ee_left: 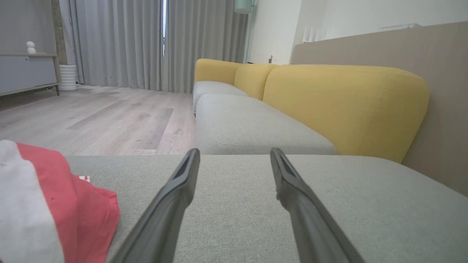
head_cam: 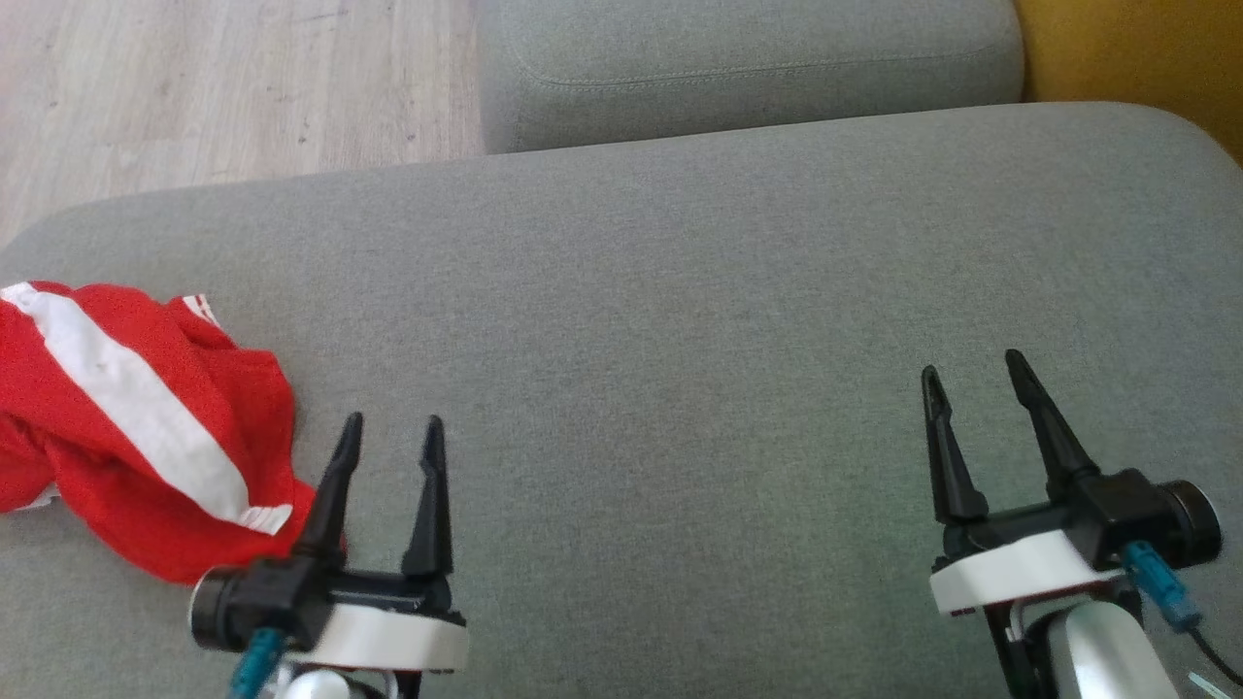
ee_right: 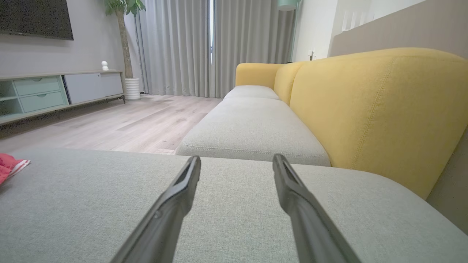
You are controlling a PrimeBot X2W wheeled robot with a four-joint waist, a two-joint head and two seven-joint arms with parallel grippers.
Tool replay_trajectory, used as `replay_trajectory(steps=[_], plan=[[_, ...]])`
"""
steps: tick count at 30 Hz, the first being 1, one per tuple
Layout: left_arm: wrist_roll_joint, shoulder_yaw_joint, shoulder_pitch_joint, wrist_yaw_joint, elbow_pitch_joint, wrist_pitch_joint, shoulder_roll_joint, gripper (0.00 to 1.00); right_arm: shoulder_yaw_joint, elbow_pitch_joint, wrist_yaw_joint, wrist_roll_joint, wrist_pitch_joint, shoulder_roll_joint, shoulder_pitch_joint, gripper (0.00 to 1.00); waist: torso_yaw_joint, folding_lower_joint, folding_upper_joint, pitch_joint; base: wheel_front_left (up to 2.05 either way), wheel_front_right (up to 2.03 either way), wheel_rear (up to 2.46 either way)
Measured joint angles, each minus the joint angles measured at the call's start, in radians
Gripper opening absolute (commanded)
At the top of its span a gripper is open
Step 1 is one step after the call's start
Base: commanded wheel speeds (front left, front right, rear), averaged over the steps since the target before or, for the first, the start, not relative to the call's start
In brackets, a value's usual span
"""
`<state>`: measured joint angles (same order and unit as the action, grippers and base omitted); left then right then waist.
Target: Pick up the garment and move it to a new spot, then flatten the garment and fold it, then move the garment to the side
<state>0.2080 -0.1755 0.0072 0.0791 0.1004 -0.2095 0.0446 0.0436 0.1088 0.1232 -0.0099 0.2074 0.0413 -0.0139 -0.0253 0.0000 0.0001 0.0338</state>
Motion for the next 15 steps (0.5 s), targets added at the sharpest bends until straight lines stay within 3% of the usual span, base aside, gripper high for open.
replay_trajectory(steps=[10, 15], plan=[[-0.169, -0.063, 0.000, -0.041, 0.023, -0.029, 0.021, 1.00, 0.017, -0.015, 0.000, -0.146, 0.023, 0.000, -0.003, 1.00, -0.004, 0.0000, 0.0000, 0.006, 0.00, 0.00, 0.00], [-0.179, -0.075, -0.001, -0.052, 0.013, -0.041, 0.022, 1.00, 0.024, -0.020, 0.000, -0.165, 0.044, 0.000, -0.011, 1.00, -0.002, 0.0000, 0.0000, 0.007, 0.00, 0.00, 0.00]])
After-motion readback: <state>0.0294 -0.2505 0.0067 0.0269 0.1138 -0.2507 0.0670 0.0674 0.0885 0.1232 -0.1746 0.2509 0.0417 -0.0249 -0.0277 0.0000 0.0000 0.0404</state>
